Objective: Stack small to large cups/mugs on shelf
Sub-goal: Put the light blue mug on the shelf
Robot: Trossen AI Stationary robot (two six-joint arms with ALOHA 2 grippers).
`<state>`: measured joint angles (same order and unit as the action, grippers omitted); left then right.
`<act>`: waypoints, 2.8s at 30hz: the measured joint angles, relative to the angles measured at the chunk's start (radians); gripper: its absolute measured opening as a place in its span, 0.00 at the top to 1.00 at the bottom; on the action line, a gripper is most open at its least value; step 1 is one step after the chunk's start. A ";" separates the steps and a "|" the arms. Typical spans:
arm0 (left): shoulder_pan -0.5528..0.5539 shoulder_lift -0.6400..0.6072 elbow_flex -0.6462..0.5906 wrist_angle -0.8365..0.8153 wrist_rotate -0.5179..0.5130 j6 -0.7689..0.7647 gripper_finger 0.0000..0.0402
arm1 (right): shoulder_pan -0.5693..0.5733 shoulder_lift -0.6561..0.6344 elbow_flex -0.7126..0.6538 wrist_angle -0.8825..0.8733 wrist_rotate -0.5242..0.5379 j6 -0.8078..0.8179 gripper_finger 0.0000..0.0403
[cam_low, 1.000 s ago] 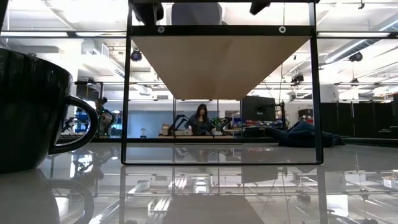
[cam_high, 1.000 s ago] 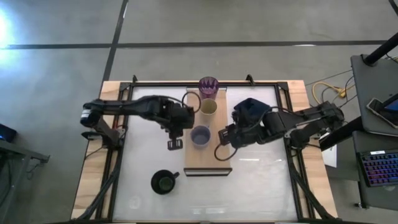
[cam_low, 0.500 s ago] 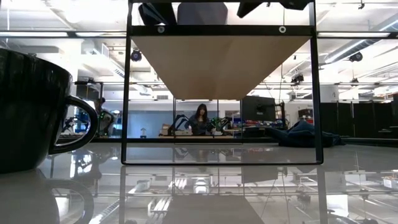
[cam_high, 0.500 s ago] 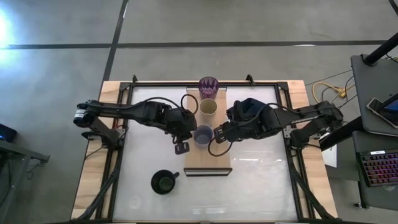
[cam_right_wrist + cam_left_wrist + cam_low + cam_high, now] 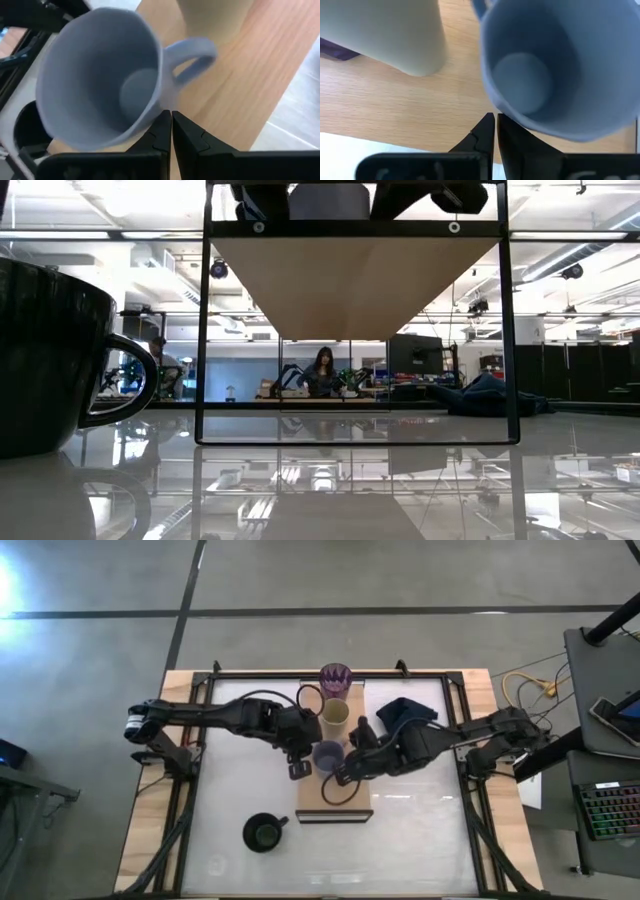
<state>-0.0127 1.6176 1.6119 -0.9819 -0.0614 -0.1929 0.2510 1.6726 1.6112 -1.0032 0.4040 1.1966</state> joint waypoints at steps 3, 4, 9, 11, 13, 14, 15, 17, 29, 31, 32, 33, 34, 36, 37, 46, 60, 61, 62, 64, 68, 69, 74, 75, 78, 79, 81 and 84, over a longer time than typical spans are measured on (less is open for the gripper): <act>0.007 0.000 0.000 0.003 -0.001 0.022 0.98 | 0.007 -0.005 0.000 0.016 -0.004 0.002 0.98; 0.010 0.000 0.000 0.005 -0.002 0.024 0.98 | 0.012 -0.008 0.000 0.022 -0.005 0.001 0.98; 0.015 0.000 -0.005 0.051 -0.005 0.045 0.98 | 0.033 -0.022 0.000 0.047 -0.009 0.009 0.98; 0.014 0.000 -0.006 0.073 -0.008 0.049 0.98 | 0.045 -0.022 0.000 0.052 -0.009 0.018 0.98; 0.014 0.000 -0.006 0.087 -0.009 0.052 0.98 | 0.057 -0.022 0.000 0.052 -0.009 0.026 0.98; 0.014 0.000 -0.006 0.088 -0.013 0.054 0.98 | 0.064 -0.022 0.000 0.052 -0.007 0.032 0.98; 0.014 0.000 -0.006 0.085 -0.022 0.062 0.98 | 0.070 -0.022 0.000 0.052 -0.003 0.036 0.98; 0.014 0.000 -0.006 0.062 -0.032 0.072 0.98 | 0.080 -0.023 0.000 0.041 0.000 0.046 0.98; -0.001 -0.020 -0.007 -0.059 -0.053 0.018 0.98 | 0.085 -0.040 0.000 0.007 0.001 0.059 0.98; -0.009 -0.032 -0.007 -0.068 -0.053 0.013 0.98 | 0.085 -0.042 0.000 0.007 0.001 0.055 0.98; -0.013 -0.037 -0.007 -0.068 -0.052 0.002 0.98 | 0.085 -0.042 0.000 0.007 0.001 0.053 0.98; -0.016 -0.045 -0.007 -0.068 -0.052 -0.013 0.98 | 0.085 -0.042 0.000 0.006 0.004 0.052 0.98; -0.021 -0.050 -0.007 -0.069 -0.048 -0.028 0.98 | 0.085 -0.042 0.000 0.006 0.010 0.051 0.98; -0.031 -0.060 -0.007 -0.067 -0.046 -0.052 0.98 | 0.085 -0.042 0.000 0.005 0.016 0.050 0.98; -0.036 -0.063 -0.007 -0.065 -0.046 -0.062 0.98 | 0.085 -0.042 0.000 0.005 0.016 0.045 0.98; -0.069 -0.051 -0.007 0.017 -0.044 -0.065 0.98 | 0.082 -0.042 0.000 0.011 0.061 0.033 0.98; -0.049 -0.010 -0.008 0.032 -0.060 -0.004 0.98 | 0.083 -0.035 0.000 0.044 0.014 0.032 0.98; -0.046 -0.010 -0.008 0.032 -0.075 0.002 0.98 | 0.083 -0.035 0.000 0.056 0.012 0.032 0.98; -0.041 -0.010 -0.008 0.032 -0.085 0.011 0.98 | 0.083 -0.035 0.001 0.063 0.013 0.032 0.98; -0.033 -0.010 -0.008 0.034 -0.093 0.020 0.98 | 0.083 -0.035 0.001 0.060 0.015 0.032 0.98; -0.025 -0.013 -0.008 0.022 -0.101 0.029 0.98 | 0.083 -0.035 0.001 0.045 0.015 0.025 0.98; -0.024 -0.016 -0.008 0.015 -0.106 0.039 0.98 | 0.083 -0.035 0.001 0.040 0.014 0.025 0.98; -0.024 -0.017 -0.008 -0.042 -0.114 0.032 0.98 | 0.088 -0.035 0.001 0.019 0.007 0.031 0.98; -0.025 -0.020 -0.008 -0.068 -0.114 0.015 0.98 | 0.089 -0.035 0.001 0.011 0.007 0.035 0.98; -0.039 -0.037 -0.014 -0.107 -0.111 -0.032 0.98 | 0.095 -0.035 0.001 0.009 0.004 0.038 0.98; -0.046 -0.045 -0.016 -0.101 -0.107 -0.037 0.98 | 0.096 -0.035 0.001 0.009 0.004 0.038 0.98; -0.058 -0.052 -0.016 -0.069 -0.096 -0.045 0.98 | 0.096 -0.036 0.001 0.009 0.004 0.040 0.98; -0.066 -0.056 -0.016 -0.020 -0.083 -0.064 0.98 | 0.096 -0.037 0.001 0.009 0.004 0.037 0.98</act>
<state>-0.0788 1.5620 1.5963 -1.0023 -0.1446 -0.2565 0.3468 1.6357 1.6119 -0.9943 0.4080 1.2340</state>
